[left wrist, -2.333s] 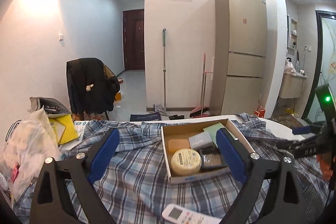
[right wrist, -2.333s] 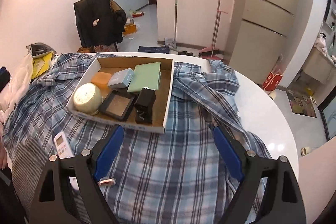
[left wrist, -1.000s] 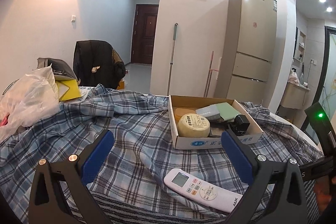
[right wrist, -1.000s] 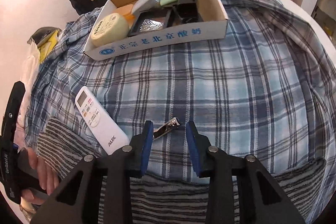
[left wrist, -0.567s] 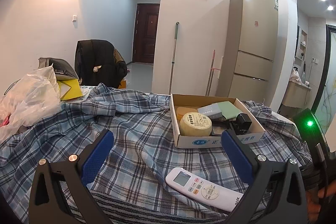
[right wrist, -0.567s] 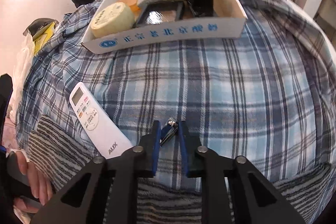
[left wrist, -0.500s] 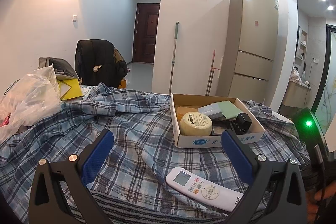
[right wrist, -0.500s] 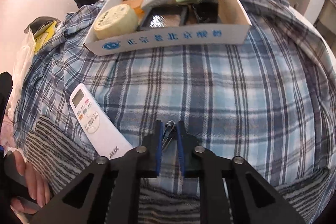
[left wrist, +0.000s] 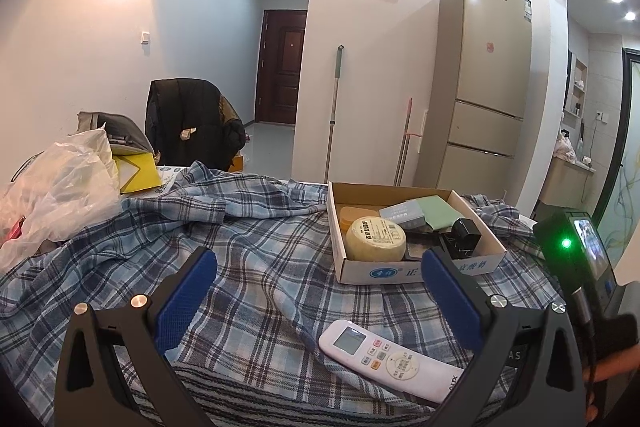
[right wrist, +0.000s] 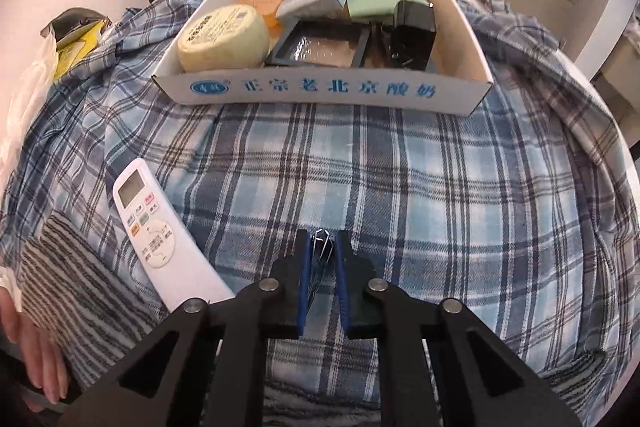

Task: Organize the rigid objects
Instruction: 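Lift the metal clip with the right tool while the left tool grasps the white remote control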

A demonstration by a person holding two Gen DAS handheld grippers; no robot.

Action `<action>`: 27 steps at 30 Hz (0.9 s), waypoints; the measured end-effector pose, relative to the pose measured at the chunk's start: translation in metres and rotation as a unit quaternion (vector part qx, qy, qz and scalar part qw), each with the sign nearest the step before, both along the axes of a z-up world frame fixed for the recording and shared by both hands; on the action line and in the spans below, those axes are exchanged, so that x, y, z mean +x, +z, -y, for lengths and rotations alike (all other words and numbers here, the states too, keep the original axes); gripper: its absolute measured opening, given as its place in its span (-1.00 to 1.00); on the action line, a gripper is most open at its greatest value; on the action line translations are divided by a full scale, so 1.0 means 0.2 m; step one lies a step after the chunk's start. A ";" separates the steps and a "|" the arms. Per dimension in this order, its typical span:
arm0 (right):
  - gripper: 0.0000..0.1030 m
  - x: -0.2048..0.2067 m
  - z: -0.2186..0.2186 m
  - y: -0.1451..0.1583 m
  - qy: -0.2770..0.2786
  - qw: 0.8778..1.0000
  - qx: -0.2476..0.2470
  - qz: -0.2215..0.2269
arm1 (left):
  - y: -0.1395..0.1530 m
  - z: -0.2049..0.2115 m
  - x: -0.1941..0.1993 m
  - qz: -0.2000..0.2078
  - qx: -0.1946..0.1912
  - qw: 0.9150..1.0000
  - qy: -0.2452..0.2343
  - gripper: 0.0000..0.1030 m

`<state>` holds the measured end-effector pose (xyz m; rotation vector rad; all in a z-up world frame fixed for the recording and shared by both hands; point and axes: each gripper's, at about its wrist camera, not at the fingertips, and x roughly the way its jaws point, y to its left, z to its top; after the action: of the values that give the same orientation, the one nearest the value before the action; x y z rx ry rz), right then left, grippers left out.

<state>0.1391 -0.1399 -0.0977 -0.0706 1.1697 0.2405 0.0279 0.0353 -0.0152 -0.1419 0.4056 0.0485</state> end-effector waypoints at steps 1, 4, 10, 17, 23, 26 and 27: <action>-0.79 0.00 -0.01 0.00 0.000 1.000 0.000 0.007 | 0.00 0.00 0.00 -0.001 0.000 1.000 0.000 1.00; -0.79 -0.02 0.00 0.00 -0.005 1.000 0.002 0.019 | 0.00 0.00 0.00 -0.001 -0.001 1.000 0.001 1.00; -0.79 -0.02 0.15 0.13 -0.033 0.997 0.035 0.064 | 0.00 -0.01 0.00 -0.021 0.008 1.000 0.018 1.00; -0.79 0.02 0.31 0.14 -0.069 0.989 0.013 0.128 | -0.10 -0.03 0.20 -0.188 0.005 0.982 0.003 1.00; -0.79 0.04 0.38 0.08 -0.078 0.991 0.024 0.102 | -0.16 -0.04 0.27 -0.256 -0.083 0.962 -0.040 0.80; -0.79 0.04 0.38 0.06 -0.074 0.992 0.020 0.096 | -0.22 -0.06 0.33 -0.296 -0.133 0.945 -0.042 0.25; -0.79 0.04 0.38 0.06 -0.074 0.993 0.021 0.094 | -0.24 -0.06 0.35 -0.309 -0.152 0.938 -0.048 0.17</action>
<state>0.1476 -0.2165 -0.0865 0.0299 0.9766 0.1236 0.0975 0.0479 -0.0632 -0.4173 1.0503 -0.0697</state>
